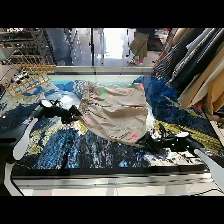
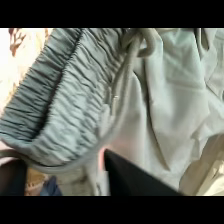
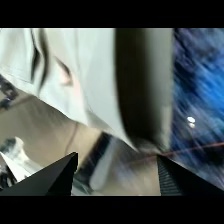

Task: Fold the clothes and pants, and hang the long-sleeved shirts on hangers.

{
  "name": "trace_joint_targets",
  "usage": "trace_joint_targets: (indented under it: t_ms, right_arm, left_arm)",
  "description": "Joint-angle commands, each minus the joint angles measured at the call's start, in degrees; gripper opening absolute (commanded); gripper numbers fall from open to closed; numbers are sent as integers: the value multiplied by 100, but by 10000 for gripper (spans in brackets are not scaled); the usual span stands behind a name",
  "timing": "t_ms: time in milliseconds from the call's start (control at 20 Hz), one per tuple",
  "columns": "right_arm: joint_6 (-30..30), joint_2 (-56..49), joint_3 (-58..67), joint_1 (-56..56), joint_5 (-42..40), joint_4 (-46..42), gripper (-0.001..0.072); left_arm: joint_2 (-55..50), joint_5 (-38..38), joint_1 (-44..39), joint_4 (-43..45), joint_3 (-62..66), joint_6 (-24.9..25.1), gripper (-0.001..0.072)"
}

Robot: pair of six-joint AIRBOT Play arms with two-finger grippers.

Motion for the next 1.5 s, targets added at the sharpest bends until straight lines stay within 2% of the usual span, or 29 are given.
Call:
trace_joint_targets:
  t_ms: [0, 50, 100, 150, 200, 250, 350, 500, 550, 600, 650, 750, 1150, 1300, 1350, 1450]
  right_arm:
    - [63, -238, -37, 420, -949, 245, 514]
    - [61, -229, -37, 501, -1167, 374, 374]
    - [59, -227, -9, 557, -1346, 501, 269]
    - [28, -225, 39, 605, -1469, 595, 182]
    - [-20, -225, 125, 632, -1517, 625, 64]
    - [-81, -197, 225, 654, -1512, 623, 14]
    - [-153, 7, 396, 654, -1388, 507, 12]
    - [-35, 592, 437, 651, -1320, 31, 15]
    - [203, 715, 437, 625, -1143, -302, 122]
    - [640, 772, 435, 562, -881, -621, 388]
    - [907, 772, 431, 468, -522, -898, 480]
    - [1023, 774, 365, 269, -201, -1187, 485]
    - [487, 468, 223, -46, -87, -1318, 544]
    - [-11, 66, 223, -44, -114, -940, 578]
    - [-273, -125, 225, -44, -195, -660, 573]
    - [-868, -474, 273, 13, -372, -98, 463]
  left_arm:
    - [-142, 245, 7, -153, -2, -17, 306]
    - [-136, 361, 7, -160, -2, -13, 144]
    - [-129, 463, 7, -262, -2, 20, 47]
    - [-129, 540, 7, -426, -2, 76, 20]
    - [-127, 581, 13, -625, 7, 186, 19]
    - [-122, 542, 22, -787, 44, 350, 17]
    - [-9, 315, 44, -960, 122, 710, 16]
    - [295, -63, 116, -964, 122, 715, 16]
    - [350, -160, 136, -966, 122, 693, 17]
    - [376, -278, 151, -966, 122, 673, 18]
    - [374, -391, 151, -964, 122, 673, 18]
    - [361, -540, 146, -962, 120, 678, 18]
    - [363, -522, 179, -962, 120, 702, 19]
    - [363, -529, 177, -962, 120, 704, 19]
    - [363, -529, 177, -962, 120, 704, 19]
    - [363, -527, 175, -962, 120, 704, 19]
